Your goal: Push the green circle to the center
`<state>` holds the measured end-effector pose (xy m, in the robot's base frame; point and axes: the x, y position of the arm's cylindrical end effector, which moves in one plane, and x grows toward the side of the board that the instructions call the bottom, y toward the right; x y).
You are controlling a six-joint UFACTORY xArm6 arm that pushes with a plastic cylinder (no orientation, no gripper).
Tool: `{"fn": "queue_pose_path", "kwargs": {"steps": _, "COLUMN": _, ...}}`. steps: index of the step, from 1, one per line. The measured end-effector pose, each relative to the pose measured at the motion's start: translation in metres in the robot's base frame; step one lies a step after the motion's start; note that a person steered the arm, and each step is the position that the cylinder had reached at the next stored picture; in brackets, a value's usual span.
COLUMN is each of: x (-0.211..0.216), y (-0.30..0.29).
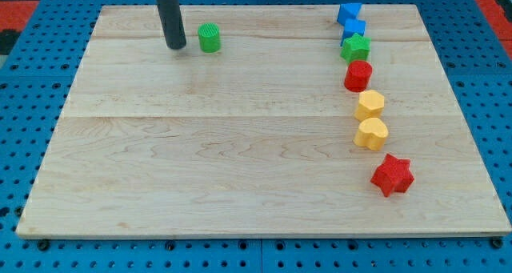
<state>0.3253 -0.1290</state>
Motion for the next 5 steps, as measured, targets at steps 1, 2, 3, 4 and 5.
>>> {"fn": "queue_pose_path", "kwargs": {"steps": 1, "x": 0.014, "y": -0.012}}
{"fn": "queue_pose_path", "kwargs": {"steps": 2, "x": -0.026, "y": -0.063}}
{"fn": "queue_pose_path", "kwargs": {"steps": 3, "x": -0.046, "y": -0.056}}
{"fn": "queue_pose_path", "kwargs": {"steps": 4, "x": -0.063, "y": -0.016}}
{"fn": "queue_pose_path", "kwargs": {"steps": 5, "x": -0.08, "y": 0.023}}
